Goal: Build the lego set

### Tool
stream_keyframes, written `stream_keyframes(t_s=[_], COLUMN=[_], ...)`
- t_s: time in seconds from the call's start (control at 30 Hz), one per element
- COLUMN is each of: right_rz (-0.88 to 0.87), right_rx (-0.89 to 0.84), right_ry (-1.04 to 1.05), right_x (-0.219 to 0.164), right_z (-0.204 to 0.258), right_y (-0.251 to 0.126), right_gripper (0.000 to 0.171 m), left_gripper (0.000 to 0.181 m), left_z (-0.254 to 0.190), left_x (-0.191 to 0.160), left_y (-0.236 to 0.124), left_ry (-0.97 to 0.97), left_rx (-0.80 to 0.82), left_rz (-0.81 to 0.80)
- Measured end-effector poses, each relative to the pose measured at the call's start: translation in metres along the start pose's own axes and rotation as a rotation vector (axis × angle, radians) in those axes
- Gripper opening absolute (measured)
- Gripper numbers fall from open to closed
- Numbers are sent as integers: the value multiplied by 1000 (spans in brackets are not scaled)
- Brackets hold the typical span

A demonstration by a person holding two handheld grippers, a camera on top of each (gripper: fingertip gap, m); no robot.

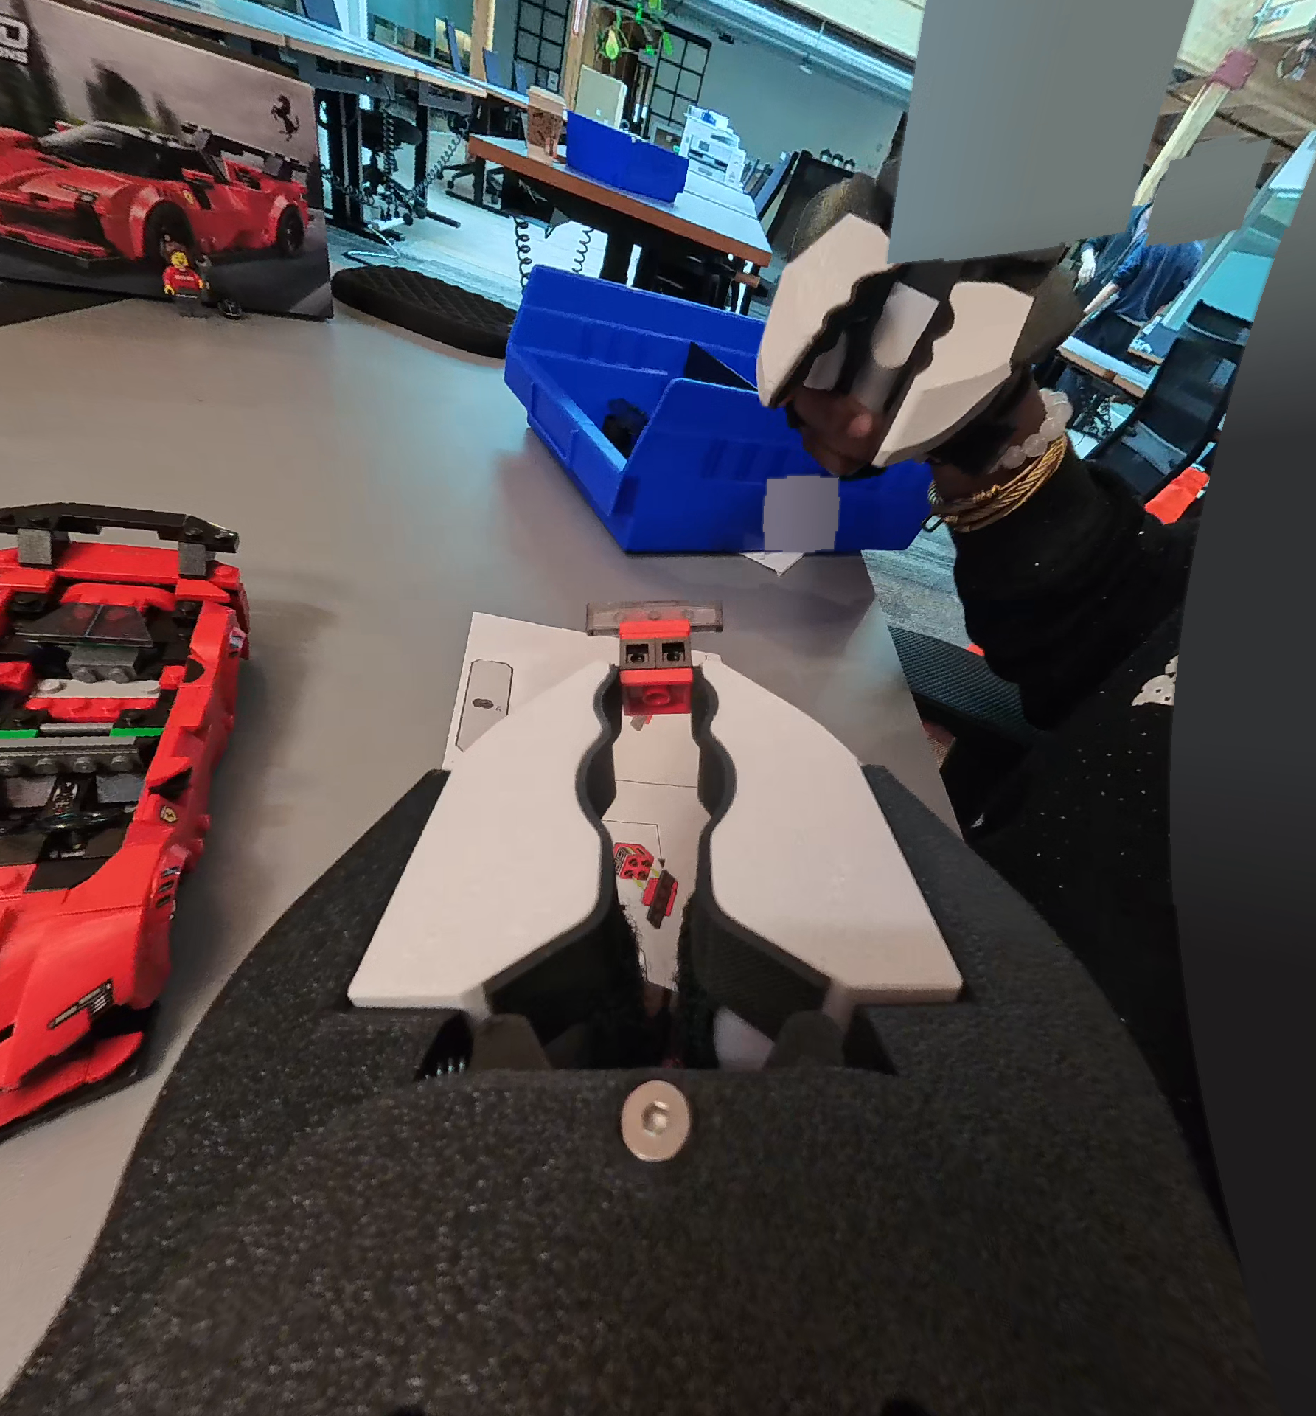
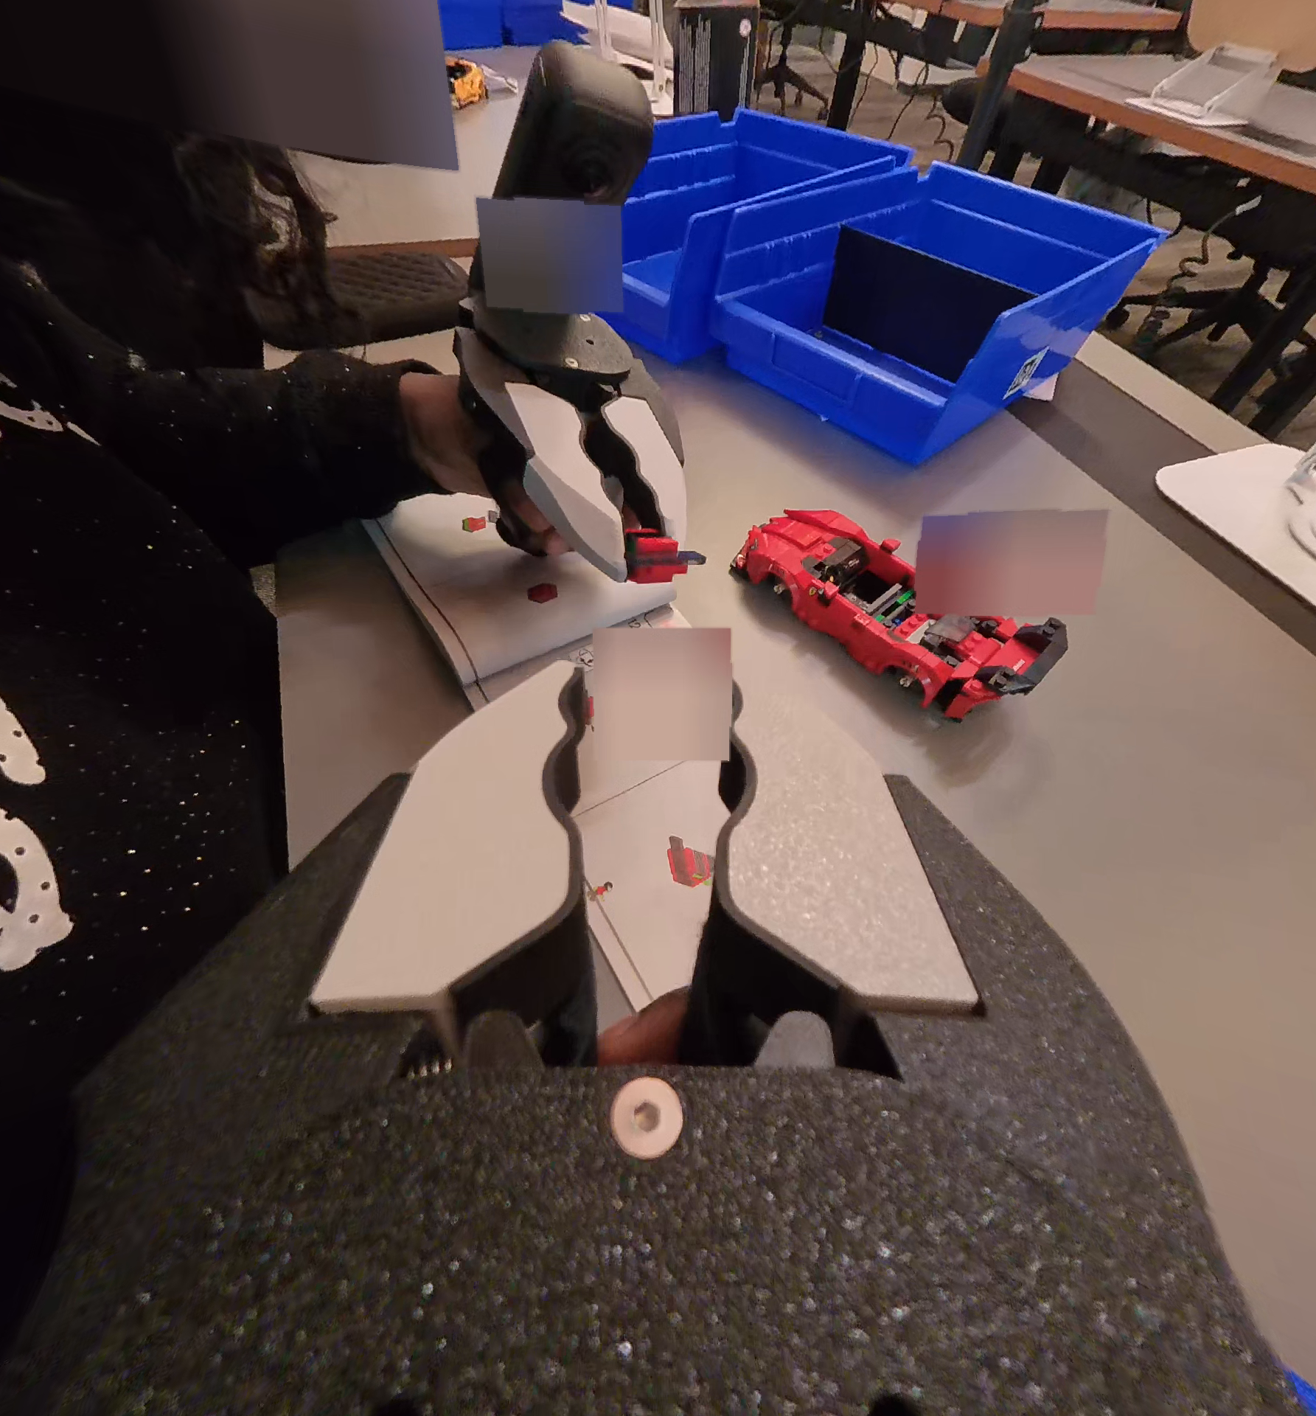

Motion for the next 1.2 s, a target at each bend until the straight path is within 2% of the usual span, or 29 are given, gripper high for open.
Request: stream_keyframes(t_s=[0.13,0.27,0.4,0.5,0.63,0.67,0.77,0.83,0.9,1.0,1.03,1.07,1.2], right_rz=[7,73,132,173,117,112,106,92,114,108,98,95,75], right_rx=[-10,10,-14,-24,-79,-79,-124,-165,-174,-223,-223,-207,-167], right_ry=[15,34,13,19,45,56,73,78,91,100,105,113,166], right_x=[0,-4,-9,-14,-13,-13,-15,-14,-17,-21,-20,-20,-16], right_z=[-2,1,7,10,6,6,2,-2,-4,-10,-11,-10,-2], right_y=[-6,-14,-30,-41,-54,-58,-67,-73,-78,-88,-89,-88,-66], right_gripper=[32,24,0,0,5,0,0,8,0,4,8,0,2], left_gripper=[17,16,17,17,17,17,17,17,17,17,17,17,17], left_z=[0,-5,-11,-11,-12,-13,-11,-7,-1,8,11,14,22], left_x=[-4,2,17,21,15,13,7,3,3,5,5,4,-2], left_y=[3,4,4,7,14,15,18,17,12,3,0,-3,-8], left_ry=[20,29,71,84,81,79,71,69,64,64,70,76,66], left_rx=[8,-12,-7,16,20,17,16,35,63,119,140,163,216], left_rz=[32,40,52,59,79,82,96,111,107,98,102,109,100])
Point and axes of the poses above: each gripper's, where its closed fingertips meet, y out along the fingers, x out of its top, z = x × y across the jaws, the point moved 5 cm from there along -y, back along the fingers, and after that the axes turned 13 degrees about y, right-handed, at the moved point
